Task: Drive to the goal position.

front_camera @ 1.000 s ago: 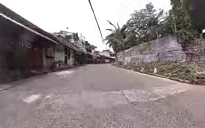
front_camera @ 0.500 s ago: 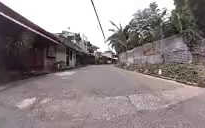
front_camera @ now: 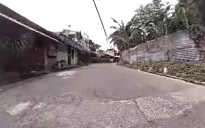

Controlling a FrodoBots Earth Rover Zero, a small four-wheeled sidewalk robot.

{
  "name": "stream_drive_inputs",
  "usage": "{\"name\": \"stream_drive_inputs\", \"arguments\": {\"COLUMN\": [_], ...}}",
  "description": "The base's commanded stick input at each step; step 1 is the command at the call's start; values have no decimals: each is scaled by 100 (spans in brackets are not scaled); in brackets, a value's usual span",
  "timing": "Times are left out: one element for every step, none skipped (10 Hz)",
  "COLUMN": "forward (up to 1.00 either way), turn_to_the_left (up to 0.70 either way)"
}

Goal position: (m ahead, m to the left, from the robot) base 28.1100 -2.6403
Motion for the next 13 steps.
{"name": "stream_drive_inputs", "arguments": {"forward": [50, 50, 50, 50, 50, 50, 50, 50, 50, 50, 50, 50, 50], "turn_to_the_left": [7, 7, 7, 7, 7, 7, 7, 7, 7, 7, 7, 7, 7]}}
